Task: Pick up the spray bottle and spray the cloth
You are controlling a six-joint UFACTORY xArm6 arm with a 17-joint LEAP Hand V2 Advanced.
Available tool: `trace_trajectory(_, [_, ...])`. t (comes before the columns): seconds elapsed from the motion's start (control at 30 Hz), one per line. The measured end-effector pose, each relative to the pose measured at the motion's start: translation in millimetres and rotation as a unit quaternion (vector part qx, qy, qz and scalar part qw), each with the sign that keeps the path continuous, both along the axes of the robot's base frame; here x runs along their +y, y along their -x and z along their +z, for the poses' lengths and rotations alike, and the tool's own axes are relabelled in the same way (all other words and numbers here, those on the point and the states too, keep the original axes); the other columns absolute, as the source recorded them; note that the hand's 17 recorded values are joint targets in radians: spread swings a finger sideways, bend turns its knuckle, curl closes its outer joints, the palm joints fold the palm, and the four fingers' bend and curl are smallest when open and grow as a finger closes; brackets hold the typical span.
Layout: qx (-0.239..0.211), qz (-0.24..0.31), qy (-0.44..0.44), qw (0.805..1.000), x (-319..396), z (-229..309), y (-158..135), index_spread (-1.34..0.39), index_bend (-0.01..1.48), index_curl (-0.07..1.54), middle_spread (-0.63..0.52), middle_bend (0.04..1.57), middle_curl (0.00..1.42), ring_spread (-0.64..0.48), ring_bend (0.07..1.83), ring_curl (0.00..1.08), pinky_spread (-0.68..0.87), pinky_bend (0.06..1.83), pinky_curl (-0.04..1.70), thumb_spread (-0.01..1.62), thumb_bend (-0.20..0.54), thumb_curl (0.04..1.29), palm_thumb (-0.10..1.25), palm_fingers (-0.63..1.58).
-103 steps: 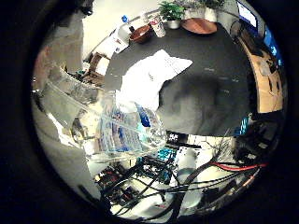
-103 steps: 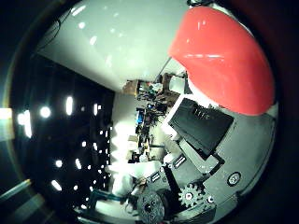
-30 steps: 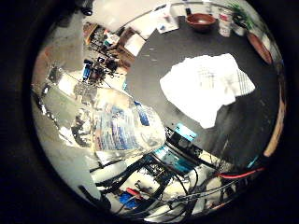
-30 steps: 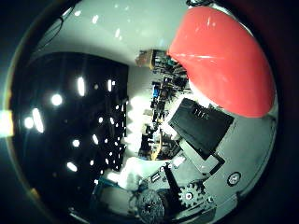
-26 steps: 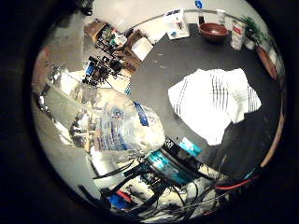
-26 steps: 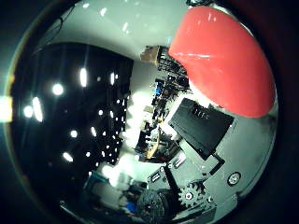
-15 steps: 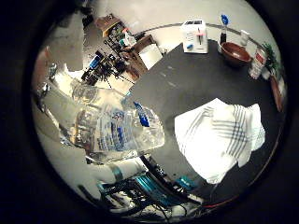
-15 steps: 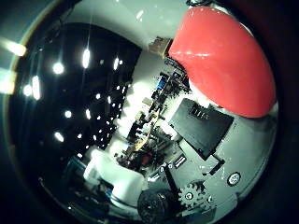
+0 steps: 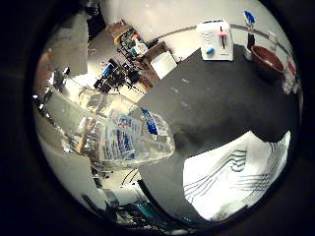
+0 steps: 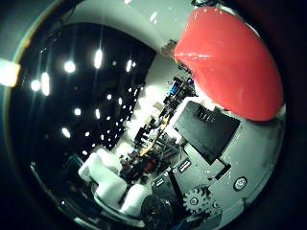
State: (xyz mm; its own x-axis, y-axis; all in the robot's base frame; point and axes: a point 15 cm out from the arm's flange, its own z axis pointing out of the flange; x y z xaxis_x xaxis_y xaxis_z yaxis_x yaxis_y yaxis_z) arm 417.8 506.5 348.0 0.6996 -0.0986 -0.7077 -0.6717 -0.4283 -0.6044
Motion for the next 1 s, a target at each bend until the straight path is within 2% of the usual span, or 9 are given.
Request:
trace_trajectory(0.23, [0.008,-0.008,-0.007,1.000,4,-20,-19,-0.27,1.17,0.75,-0.20,1.36,0.77,-0.21,1.44,0.68,-0.30,1.30,0.70,0.41,-0.024,1.04,1.01,1.17])
trace_trajectory(0.4, [0.015,-0.008,-0.017,1.000,11,-26,-18,-0.28,1.14,0.75,-0.19,1.34,0.76,-0.21,1.40,0.67,-0.32,1.30,0.67,0.54,-0.044,0.98,0.87,1.16])
trace_trajectory(0.57, [0.018,-0.007,-0.014,1.000,11,-32,-18,-0.37,0.91,0.70,-0.23,1.20,0.69,-0.25,1.30,0.58,-0.49,1.17,0.56,0.53,-0.047,0.90,0.77,1.10])
trace_trajectory(0.7, [0.021,-0.007,-0.011,1.000,9,-41,-18,-0.49,0.62,0.66,-0.31,0.93,0.60,-0.31,1.20,0.51,-0.55,1.14,0.50,0.63,-0.045,0.81,0.71,0.87])
trace_trajectory(0.77, [0.024,-0.008,-0.009,1.000,8,-44,-18,-0.55,0.54,0.63,-0.35,0.83,0.57,-0.32,1.13,0.47,-0.46,1.13,0.49,0.73,-0.045,0.76,0.66,0.74])
trace_trajectory(0.83, [0.021,-0.007,-0.007,1.000,6,-46,-19,-0.58,0.56,0.63,-0.34,0.72,0.53,-0.29,1.03,0.43,-0.33,1.10,0.49,0.85,-0.052,0.70,0.58,0.53])
trace_trajectory(0.87, [0.020,-0.006,-0.005,1.000,6,-48,-19,-0.59,0.58,0.63,-0.33,0.69,0.51,-0.27,0.99,0.41,-0.25,1.09,0.49,0.89,-0.048,0.66,0.54,0.50])
trace_trajectory(0.93, [0.017,-0.005,-0.005,1.000,5,-47,-20,-0.59,0.61,0.61,-0.29,0.60,0.47,-0.20,0.89,0.35,-0.06,1.08,0.47,0.97,-0.048,0.59,0.46,0.40])
trace_trajectory(1.0, [0.015,-0.004,-0.004,1.000,5,-47,-19,-0.57,0.57,0.58,-0.23,0.54,0.45,-0.10,0.81,0.32,0.14,1.06,0.45,0.99,-0.051,0.53,0.39,0.25])
